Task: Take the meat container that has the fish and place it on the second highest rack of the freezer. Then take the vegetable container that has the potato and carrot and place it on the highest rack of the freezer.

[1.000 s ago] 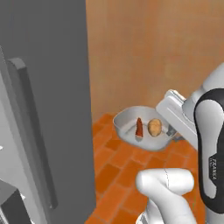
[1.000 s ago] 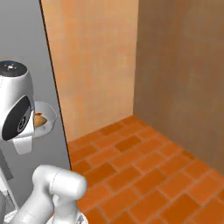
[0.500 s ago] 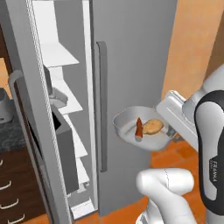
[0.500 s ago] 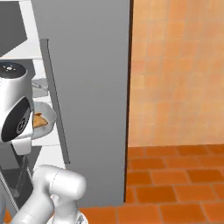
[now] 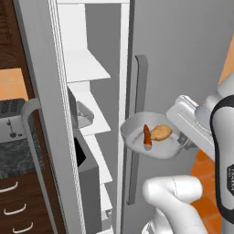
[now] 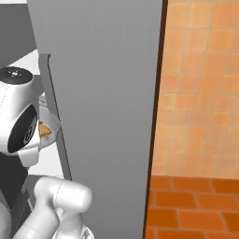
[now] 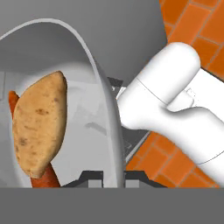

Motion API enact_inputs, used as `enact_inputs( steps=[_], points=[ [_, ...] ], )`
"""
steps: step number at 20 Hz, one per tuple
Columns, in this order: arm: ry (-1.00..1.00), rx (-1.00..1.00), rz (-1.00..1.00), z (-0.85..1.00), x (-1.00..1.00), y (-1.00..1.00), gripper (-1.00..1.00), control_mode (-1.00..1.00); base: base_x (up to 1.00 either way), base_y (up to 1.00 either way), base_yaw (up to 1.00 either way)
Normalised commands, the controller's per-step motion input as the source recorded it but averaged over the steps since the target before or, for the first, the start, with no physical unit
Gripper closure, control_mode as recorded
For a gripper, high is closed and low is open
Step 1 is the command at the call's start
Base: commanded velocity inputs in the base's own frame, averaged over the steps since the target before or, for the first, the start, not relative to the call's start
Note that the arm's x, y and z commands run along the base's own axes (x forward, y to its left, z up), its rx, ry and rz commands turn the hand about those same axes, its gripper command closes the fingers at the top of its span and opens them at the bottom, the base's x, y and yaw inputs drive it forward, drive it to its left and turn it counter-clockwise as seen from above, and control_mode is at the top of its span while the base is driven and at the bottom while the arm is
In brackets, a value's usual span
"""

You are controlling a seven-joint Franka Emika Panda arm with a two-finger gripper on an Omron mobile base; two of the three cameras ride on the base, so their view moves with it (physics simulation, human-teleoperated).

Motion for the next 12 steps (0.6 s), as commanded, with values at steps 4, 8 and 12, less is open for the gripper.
enact_inputs(
  steps=[4,8,12],
  points=[
    [0.0,0.0,0.0,0.0,0.0,0.0,1.0,1.0,0.12,0.28,0.09],
    [-0.28,0.07,0.06,0.36,-0.38,0.13,1.0,-1.0,0.0,0.0,0.0],
    [-0.21,0.05,0.0,0.4,0.44,0.21,1.0,-1.0,0.0,0.0,0.0]
  ],
)
